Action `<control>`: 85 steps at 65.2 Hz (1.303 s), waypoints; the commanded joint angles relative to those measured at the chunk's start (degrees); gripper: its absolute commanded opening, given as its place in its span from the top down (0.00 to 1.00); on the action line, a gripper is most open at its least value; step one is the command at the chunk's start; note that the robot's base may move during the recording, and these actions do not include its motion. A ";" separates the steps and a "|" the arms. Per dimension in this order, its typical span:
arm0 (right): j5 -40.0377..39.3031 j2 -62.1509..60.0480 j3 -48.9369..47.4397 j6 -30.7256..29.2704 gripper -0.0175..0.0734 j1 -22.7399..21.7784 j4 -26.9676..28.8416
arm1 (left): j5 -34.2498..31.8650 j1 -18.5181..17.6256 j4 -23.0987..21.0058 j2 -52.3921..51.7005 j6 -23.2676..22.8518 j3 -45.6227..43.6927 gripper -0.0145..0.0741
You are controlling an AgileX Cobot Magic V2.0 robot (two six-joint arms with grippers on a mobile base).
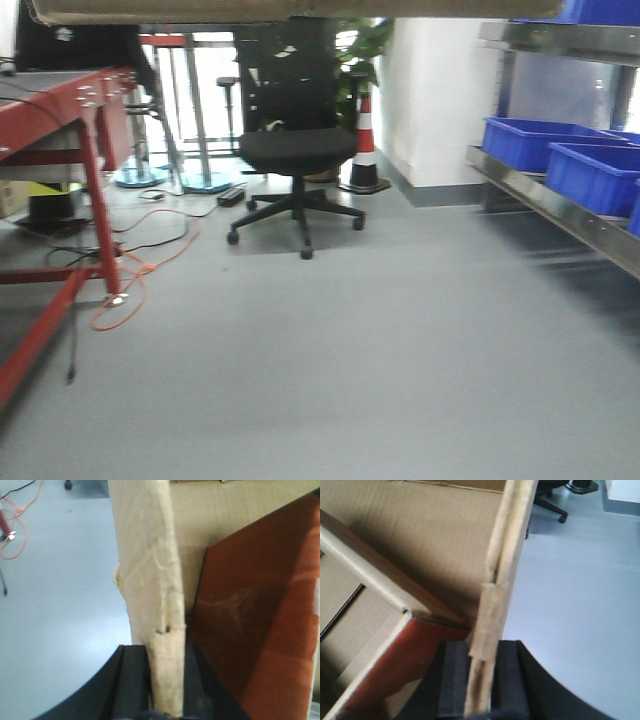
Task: Stack two boxes on right shelf middle
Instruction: 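Hold the boxes and turn the base toward the steel shelf rack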
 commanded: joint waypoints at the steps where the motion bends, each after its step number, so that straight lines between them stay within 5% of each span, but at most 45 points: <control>1: -1.28 -0.59 -0.42 -0.56 0.97 -0.42 -1.70 | -3.43 0.08 1.80 -1.01 -0.23 -0.95 0.96; 85: -1.28 -0.59 -0.42 -0.56 0.97 -0.42 -1.70 | -3.43 0.08 1.80 -1.01 -0.23 -0.95 0.96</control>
